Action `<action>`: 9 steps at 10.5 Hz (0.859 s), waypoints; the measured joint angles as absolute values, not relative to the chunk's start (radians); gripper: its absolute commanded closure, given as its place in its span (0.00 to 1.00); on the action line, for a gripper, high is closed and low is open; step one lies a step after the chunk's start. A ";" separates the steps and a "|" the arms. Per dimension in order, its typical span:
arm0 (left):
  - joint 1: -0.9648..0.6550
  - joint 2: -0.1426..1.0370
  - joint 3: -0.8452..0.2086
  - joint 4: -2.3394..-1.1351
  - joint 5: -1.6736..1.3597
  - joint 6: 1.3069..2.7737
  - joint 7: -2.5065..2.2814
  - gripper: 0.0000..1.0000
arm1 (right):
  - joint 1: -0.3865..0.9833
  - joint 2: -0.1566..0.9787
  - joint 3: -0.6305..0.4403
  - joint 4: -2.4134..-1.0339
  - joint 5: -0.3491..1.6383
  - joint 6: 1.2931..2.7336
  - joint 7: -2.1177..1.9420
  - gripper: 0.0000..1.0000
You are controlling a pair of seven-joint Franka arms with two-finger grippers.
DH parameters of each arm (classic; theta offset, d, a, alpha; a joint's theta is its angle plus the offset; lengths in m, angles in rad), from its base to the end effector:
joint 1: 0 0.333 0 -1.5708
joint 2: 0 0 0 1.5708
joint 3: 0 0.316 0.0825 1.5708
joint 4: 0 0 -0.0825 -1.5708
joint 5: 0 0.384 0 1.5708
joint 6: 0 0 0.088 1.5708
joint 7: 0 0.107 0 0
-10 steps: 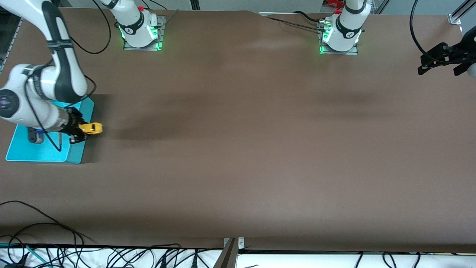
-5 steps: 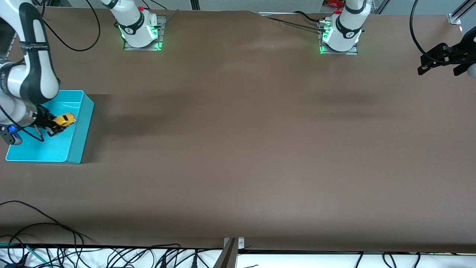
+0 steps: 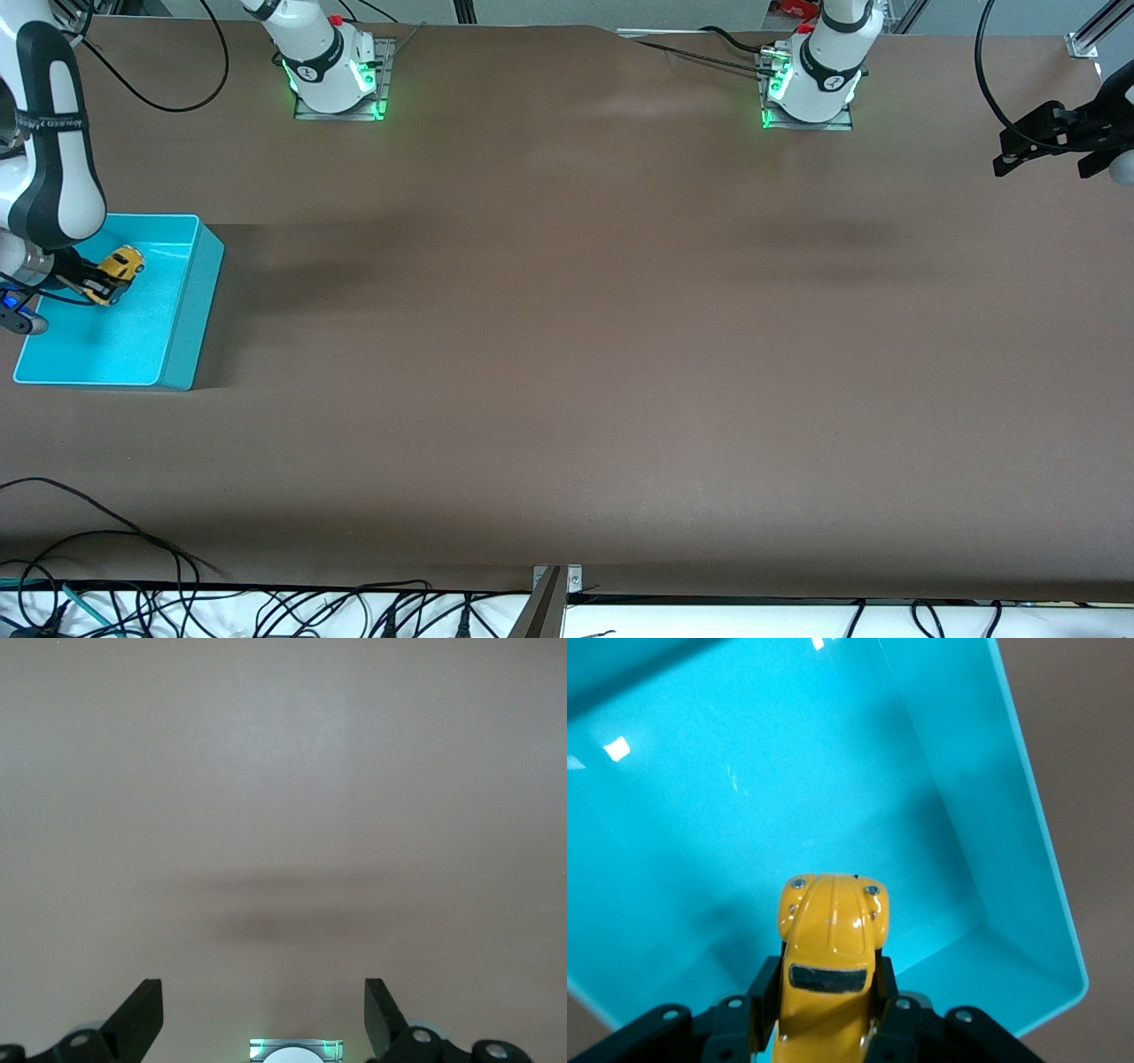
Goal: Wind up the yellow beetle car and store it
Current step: 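Lift the car with the right gripper into the teal bin, then lower the car onto the bin floor and open the right gripper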
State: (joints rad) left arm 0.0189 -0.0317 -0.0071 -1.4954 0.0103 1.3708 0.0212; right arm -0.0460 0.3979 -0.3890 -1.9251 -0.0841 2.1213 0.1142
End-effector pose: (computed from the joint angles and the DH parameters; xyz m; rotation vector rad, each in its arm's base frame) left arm 0.5231 0.0074 0.6598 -3.1293 0.0122 0.1457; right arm 0.5481 -0.2484 0.2852 2.8539 -0.7045 -0.3071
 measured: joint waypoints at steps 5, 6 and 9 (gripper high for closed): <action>0.018 -0.031 -0.006 -1.495 0.010 1.366 0.021 0.00 | -0.056 0.556 -0.384 -1.929 -0.082 2.279 0.057 0.00; 0.018 -0.031 -0.006 -1.495 0.010 1.364 0.021 0.00 | -0.061 0.558 -0.384 -1.928 -0.081 2.283 0.051 0.00; 0.018 -0.031 -0.006 -1.495 0.010 1.363 0.021 0.00 | -0.061 0.548 -0.383 -1.915 -0.081 2.283 0.040 0.00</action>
